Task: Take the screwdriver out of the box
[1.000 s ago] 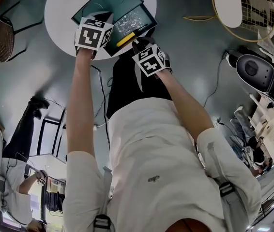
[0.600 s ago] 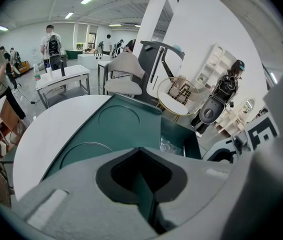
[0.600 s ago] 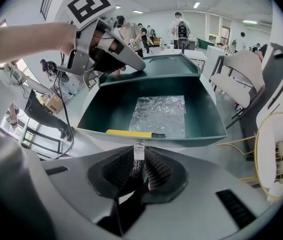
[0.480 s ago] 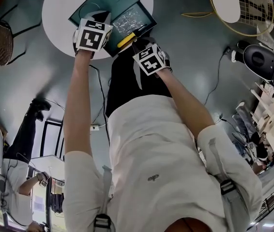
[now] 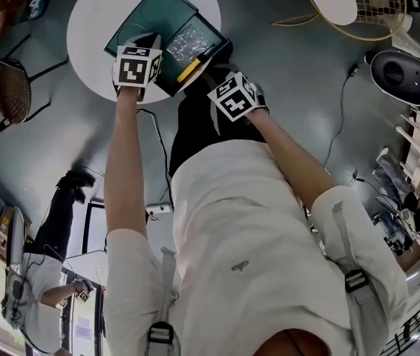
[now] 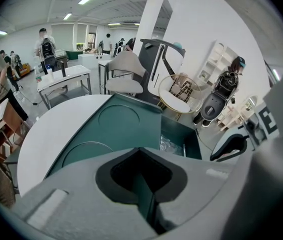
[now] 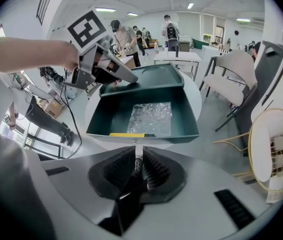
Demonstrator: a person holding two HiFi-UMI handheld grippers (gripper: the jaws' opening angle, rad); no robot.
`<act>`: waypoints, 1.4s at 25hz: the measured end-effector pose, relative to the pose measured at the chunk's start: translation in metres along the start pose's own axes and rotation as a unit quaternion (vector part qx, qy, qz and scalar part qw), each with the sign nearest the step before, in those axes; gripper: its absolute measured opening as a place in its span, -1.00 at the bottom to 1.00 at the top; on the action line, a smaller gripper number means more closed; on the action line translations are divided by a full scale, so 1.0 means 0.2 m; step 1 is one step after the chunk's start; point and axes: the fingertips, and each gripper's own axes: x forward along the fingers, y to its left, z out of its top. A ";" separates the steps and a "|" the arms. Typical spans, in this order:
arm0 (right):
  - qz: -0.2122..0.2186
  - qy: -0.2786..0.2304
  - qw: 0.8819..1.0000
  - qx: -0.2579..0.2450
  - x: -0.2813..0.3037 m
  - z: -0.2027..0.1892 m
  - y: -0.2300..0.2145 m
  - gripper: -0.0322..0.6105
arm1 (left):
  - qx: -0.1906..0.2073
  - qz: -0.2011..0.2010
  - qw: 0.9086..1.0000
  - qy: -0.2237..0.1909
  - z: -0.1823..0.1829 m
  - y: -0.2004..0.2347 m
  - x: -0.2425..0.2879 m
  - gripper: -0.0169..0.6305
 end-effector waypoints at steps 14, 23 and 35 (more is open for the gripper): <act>0.022 -0.071 0.996 0.058 -0.41 0.13 -0.01 -0.88 | 0.018 -0.068 0.997 0.039 -0.22 -0.29 -0.19 -0.91; 0.012 -0.081 0.994 0.070 -0.50 0.10 -0.08 -0.88 | 0.056 -0.122 0.987 0.092 -0.24 -0.48 -0.06 -0.91; 0.001 -0.059 0.993 0.102 -0.50 0.01 -0.20 -0.88 | 0.083 -0.169 0.971 0.148 -0.24 -0.58 0.15 -0.64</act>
